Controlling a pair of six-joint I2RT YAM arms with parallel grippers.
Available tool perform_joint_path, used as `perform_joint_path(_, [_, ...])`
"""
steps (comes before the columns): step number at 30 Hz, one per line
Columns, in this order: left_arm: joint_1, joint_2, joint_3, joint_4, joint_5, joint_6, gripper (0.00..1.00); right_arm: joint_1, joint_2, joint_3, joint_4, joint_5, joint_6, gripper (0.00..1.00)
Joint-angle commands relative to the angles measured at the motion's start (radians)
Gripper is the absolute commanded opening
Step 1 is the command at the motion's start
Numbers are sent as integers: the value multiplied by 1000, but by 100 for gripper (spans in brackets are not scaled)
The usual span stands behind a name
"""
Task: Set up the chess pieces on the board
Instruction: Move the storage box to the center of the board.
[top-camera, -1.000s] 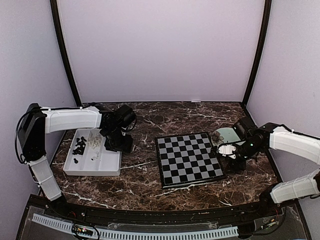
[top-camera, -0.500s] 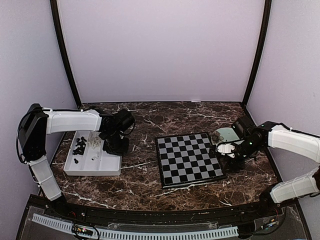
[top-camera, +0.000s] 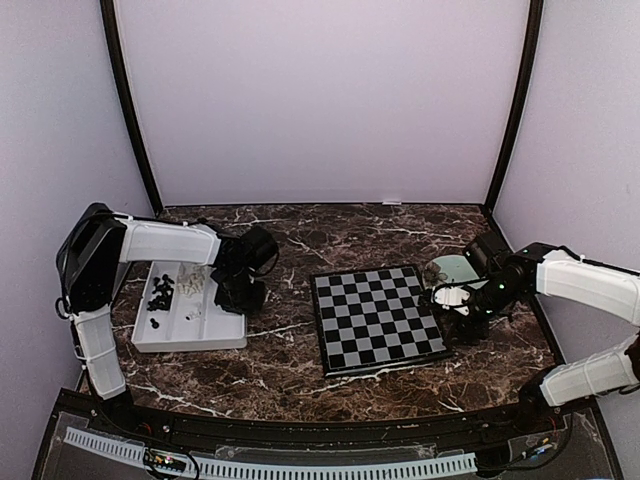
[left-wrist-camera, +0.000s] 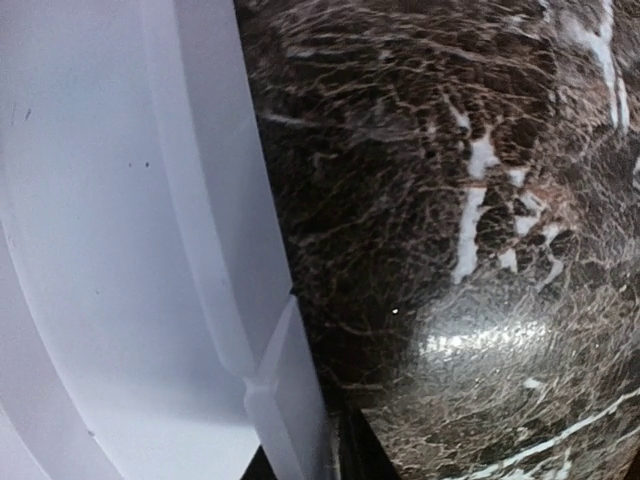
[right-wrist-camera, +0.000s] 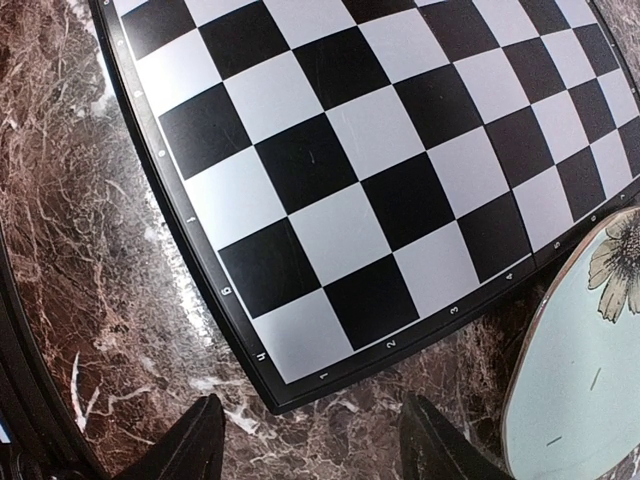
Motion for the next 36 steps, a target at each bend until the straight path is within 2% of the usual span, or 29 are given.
perform_joint_path(1, [3,-2,45,30,-1,17,9,-4,-7,21,12,-6,12,61])
perform_joint_path(2, [3,0,45,37,0,18,2,-3,-10,19,14,-4,13,61])
perform_joint_path(4, [3,9,57,51,0,26,0,-3,-11,13,19,-3,15,61])
perform_joint_path(11, [4,103,217,100,15,67,0,-3,-2,11,27,-16,21,61])
perform_joint_path(17, [4,204,349,138,80,22,0,-4,-10,12,21,-13,29,61])
perform_joint_path(20, [3,222,348,179,144,-37,0,-3,-17,6,18,-12,29,61])
perform_joint_path(28, [-46,219,325,184,202,-177,0,-3,-8,4,18,-16,19,61])
perform_joint_path(36, [-95,187,253,278,277,-360,0,-3,1,-4,16,-28,6,60])
